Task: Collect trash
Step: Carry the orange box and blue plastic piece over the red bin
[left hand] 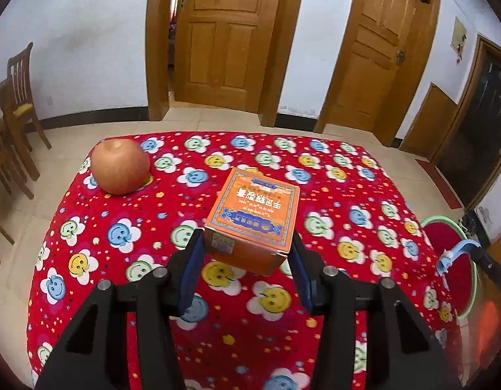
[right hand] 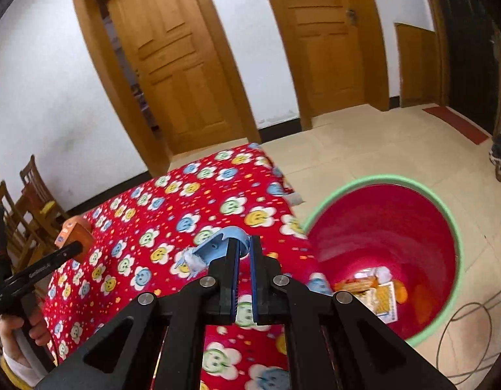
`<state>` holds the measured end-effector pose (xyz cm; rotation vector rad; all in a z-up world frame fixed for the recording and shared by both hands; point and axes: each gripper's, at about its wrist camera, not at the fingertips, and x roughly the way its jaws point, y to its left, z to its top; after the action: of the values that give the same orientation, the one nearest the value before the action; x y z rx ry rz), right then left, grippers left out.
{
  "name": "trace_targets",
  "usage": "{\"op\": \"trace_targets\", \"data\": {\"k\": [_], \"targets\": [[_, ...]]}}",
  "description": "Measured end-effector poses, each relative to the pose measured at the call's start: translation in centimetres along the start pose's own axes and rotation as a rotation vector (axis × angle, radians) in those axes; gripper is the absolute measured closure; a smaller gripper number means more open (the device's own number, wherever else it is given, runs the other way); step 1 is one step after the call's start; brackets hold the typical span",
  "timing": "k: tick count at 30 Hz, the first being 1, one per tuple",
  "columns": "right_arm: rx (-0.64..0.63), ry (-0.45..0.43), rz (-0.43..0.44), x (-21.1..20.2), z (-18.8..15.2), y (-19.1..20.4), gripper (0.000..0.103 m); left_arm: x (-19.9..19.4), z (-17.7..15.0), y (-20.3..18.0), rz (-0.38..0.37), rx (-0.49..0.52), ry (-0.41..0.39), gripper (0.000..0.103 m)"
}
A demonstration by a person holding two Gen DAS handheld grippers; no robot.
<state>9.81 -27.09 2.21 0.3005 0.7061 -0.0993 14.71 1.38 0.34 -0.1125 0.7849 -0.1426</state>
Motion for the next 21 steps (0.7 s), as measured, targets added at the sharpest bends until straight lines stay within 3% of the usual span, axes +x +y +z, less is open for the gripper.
{"op": "trace_targets", "data": {"k": [21], "targets": [[0.182,-0.017,-0.149,-3.6,-1.7,-11.7,0.098,-2.4,-0.7,-13.0,-0.175,0.141,0.029,0.053]]}}
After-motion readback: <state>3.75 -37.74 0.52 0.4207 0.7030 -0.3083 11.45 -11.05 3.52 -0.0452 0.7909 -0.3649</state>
